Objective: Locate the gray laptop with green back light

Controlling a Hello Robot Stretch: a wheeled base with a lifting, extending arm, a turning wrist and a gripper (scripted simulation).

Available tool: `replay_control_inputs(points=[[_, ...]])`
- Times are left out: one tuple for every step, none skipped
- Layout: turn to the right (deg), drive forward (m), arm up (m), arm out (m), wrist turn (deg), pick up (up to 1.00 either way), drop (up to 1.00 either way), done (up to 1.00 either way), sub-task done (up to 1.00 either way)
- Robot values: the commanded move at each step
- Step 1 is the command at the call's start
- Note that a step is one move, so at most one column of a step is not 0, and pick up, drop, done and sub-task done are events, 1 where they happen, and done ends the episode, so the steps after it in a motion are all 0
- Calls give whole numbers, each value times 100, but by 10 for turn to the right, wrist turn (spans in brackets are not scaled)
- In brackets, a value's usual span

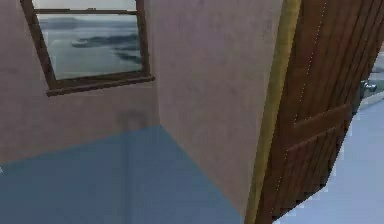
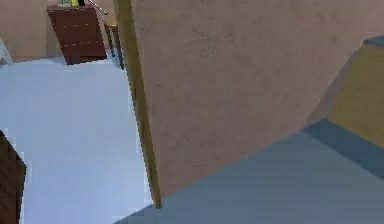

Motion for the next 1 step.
replay_control_inputs(points=[[450, 0, 0, 0, 0, 0, 0, 0, 0]])
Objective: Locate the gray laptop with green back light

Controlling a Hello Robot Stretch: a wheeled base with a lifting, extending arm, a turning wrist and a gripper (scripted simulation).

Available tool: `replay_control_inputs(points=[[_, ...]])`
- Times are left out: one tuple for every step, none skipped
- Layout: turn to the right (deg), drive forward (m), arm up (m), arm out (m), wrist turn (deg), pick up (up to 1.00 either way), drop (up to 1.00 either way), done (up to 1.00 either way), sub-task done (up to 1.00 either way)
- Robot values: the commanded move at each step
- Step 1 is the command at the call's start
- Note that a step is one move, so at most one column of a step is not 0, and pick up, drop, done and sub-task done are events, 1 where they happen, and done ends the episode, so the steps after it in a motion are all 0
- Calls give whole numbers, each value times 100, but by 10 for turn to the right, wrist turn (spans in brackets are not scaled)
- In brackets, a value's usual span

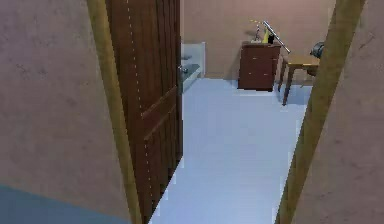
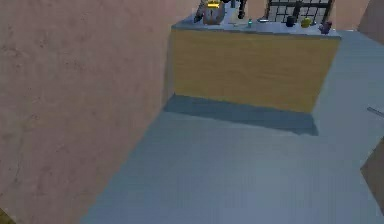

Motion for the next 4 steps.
replay_control_inputs(points=[[450, 0, 0, 0, 0, 0, 0, 0, 0], [450, 0, 0, 0, 0, 0, 0, 0, 0], [330, 0, 0, 0, 0, 0, 0, 0, 0], [0, 100, 0, 0, 0, 0, 0, 0, 0]])
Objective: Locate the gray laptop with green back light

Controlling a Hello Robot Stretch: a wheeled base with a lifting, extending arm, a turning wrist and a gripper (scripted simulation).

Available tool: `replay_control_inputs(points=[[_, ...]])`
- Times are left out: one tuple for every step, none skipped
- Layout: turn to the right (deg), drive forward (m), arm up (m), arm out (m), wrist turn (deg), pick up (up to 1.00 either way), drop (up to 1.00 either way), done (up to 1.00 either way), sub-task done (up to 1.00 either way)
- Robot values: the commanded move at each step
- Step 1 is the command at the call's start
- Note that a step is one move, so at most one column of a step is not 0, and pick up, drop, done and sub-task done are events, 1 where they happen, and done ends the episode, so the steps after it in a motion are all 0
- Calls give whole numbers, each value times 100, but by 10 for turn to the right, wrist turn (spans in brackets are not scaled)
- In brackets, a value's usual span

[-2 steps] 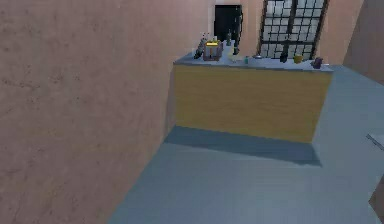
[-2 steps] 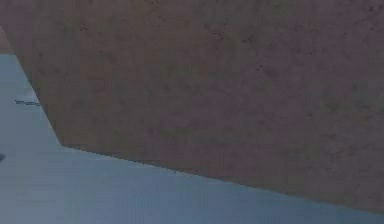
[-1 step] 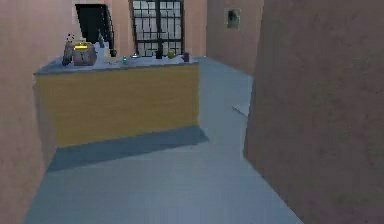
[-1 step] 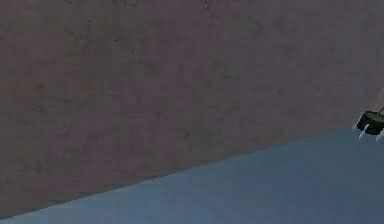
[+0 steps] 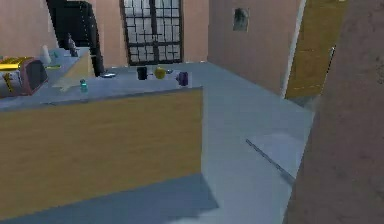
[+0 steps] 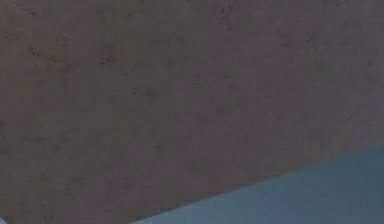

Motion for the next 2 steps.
replay_control_inputs(points=[[0, 85, 0, 0, 0, 0, 0, 0, 0], [450, 0, 0, 0, 0, 0, 0, 0, 0]])
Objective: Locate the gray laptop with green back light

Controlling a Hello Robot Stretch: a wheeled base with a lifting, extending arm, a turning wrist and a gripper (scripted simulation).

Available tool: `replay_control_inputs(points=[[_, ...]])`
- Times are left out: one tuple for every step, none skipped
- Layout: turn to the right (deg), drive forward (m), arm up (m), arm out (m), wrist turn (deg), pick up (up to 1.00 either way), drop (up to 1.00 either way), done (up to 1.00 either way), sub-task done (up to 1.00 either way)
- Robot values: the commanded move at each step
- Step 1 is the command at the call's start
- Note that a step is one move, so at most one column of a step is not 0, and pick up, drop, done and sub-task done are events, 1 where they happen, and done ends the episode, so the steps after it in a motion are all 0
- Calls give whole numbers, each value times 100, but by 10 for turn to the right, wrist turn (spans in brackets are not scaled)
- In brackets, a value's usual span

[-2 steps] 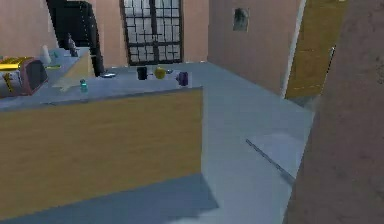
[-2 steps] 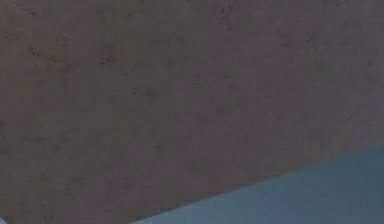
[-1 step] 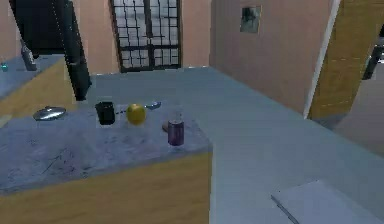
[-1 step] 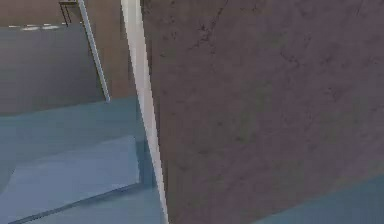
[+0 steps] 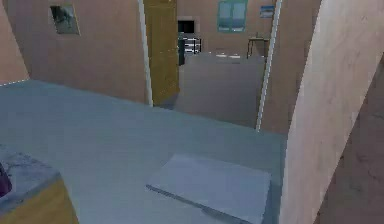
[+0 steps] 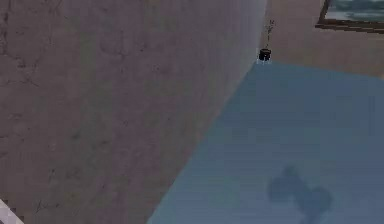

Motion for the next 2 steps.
replay_control_inputs(points=[[0, 100, 0, 0, 0, 0, 0, 0, 0], [90, 0, 0, 0, 0, 0, 0, 0, 0]])
